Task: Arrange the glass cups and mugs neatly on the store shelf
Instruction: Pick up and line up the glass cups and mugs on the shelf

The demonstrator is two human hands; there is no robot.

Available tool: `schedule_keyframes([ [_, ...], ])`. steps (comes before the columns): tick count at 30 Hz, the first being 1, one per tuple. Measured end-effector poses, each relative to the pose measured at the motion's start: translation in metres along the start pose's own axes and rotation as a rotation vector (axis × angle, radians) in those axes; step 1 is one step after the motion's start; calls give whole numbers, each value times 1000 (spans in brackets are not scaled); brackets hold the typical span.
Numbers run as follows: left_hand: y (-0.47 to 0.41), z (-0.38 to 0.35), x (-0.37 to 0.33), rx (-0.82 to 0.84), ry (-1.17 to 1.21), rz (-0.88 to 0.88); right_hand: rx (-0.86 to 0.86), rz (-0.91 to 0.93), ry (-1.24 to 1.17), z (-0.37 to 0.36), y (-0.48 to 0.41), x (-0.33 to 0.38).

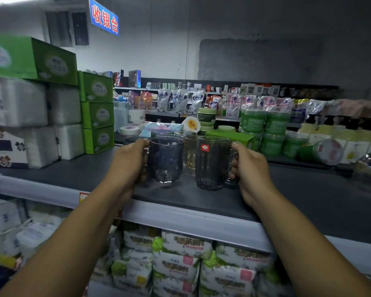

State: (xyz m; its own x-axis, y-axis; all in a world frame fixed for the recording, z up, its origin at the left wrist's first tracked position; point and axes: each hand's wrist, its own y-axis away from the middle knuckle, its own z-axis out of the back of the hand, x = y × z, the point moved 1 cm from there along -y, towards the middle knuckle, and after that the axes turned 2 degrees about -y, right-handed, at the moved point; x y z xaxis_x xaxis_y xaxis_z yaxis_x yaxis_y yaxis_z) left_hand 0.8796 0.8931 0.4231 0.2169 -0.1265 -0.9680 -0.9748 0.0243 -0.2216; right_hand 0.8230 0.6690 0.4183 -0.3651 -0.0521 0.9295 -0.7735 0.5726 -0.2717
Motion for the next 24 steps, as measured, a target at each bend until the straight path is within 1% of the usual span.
schedule_keyframes([
  [5,33,-6,-19,25,183,-61,-57,10,-197,27,10,28],
  [11,90,-43,-33,115,317,-79,-82,6,-332,102,41,60],
  [14,118,-78,-35,171,363,-63,-88,39,-331,148,62,78],
  [17,157,-130,-34,242,405,-58,-144,81,-294,210,91,105],
  [24,281,-272,-23,379,477,51,-346,115,-200,386,169,162],
])
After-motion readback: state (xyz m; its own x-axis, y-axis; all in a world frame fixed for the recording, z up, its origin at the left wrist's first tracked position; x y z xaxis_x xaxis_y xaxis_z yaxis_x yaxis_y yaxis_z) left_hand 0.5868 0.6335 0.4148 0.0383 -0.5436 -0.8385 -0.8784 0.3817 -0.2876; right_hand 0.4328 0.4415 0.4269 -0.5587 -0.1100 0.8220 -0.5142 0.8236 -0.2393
